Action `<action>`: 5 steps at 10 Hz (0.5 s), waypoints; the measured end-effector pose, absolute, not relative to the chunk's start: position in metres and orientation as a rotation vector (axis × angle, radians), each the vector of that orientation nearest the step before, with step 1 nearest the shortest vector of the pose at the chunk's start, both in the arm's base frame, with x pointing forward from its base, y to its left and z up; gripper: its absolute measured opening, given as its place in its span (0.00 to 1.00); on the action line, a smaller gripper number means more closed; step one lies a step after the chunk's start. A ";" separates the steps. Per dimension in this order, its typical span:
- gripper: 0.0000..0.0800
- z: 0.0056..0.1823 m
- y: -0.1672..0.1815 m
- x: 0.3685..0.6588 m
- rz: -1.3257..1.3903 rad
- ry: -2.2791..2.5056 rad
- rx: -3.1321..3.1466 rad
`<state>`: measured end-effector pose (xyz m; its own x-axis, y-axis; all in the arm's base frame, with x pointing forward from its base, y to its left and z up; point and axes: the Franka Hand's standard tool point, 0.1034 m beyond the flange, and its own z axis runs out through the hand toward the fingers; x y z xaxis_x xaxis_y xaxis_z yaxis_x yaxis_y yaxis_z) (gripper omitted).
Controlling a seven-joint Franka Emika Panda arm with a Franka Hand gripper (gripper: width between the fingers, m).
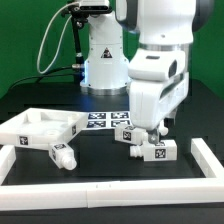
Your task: Assemble one leg
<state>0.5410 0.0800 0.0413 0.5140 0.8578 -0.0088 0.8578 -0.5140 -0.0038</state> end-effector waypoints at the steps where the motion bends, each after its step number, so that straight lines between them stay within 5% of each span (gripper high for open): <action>1: 0.81 0.025 0.082 0.536 -0.019 1.555 2.739; 4: 0.81 0.010 0.079 0.538 0.019 1.555 2.740; 5: 0.66 0.010 0.079 0.537 0.017 1.555 2.740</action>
Offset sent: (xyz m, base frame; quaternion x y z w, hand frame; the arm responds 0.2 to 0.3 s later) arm 0.0000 0.0000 0.0000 0.0000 0.0000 0.0000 1.0000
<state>0.5374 0.0792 0.0098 0.5125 0.8586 0.0141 0.8587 -0.5125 -0.0024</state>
